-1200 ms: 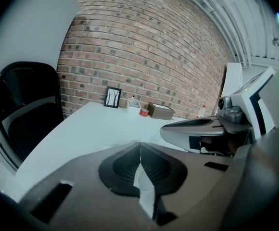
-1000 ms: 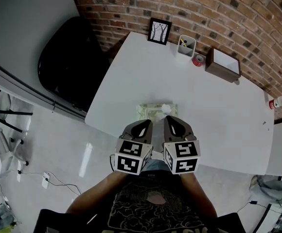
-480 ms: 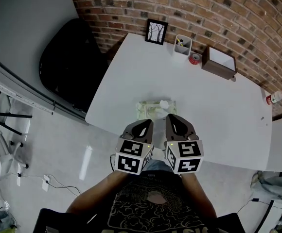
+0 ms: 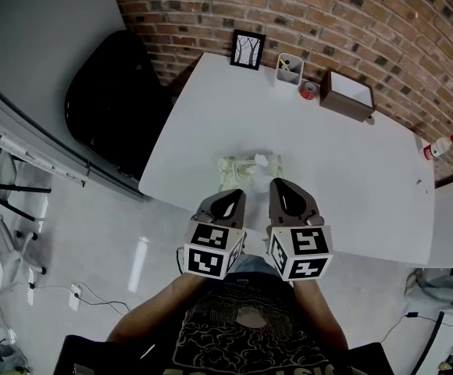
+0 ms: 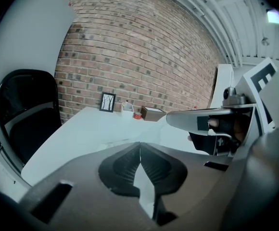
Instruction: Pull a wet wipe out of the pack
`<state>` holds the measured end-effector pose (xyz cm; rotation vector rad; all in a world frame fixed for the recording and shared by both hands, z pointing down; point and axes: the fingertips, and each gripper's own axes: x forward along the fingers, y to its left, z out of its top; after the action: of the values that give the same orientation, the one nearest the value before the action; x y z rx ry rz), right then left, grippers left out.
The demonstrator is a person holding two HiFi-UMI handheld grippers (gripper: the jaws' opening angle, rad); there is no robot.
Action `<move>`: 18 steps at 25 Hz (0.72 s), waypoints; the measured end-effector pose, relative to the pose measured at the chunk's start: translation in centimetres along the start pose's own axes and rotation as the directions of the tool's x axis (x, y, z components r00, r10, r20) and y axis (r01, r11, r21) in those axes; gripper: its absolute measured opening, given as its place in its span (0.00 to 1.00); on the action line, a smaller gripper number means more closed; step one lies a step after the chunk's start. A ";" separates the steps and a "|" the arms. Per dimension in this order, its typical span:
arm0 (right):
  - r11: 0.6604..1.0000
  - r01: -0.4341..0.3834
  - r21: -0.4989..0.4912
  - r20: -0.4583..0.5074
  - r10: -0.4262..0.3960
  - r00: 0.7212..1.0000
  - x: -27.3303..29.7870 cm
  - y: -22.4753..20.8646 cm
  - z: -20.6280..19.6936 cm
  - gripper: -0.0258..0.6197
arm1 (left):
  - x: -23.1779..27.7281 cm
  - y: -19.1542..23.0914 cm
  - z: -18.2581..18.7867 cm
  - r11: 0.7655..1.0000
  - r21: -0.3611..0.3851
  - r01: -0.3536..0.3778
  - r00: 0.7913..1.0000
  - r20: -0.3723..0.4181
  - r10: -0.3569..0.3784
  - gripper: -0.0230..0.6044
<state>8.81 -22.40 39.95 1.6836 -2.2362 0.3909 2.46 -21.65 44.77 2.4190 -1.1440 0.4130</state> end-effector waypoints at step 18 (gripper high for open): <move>0.999 0.030 -0.017 0.047 -0.029 0.998 -5.8 3.4 -0.6 0.07 | -5.0 -2.4 -0.7 1.000 0.007 0.017 0.998 0.064 -0.018 0.06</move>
<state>7.07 -16.18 38.00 1.7321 -2.2379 0.3276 1.23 -16.69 42.57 2.4621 -1.1493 0.3359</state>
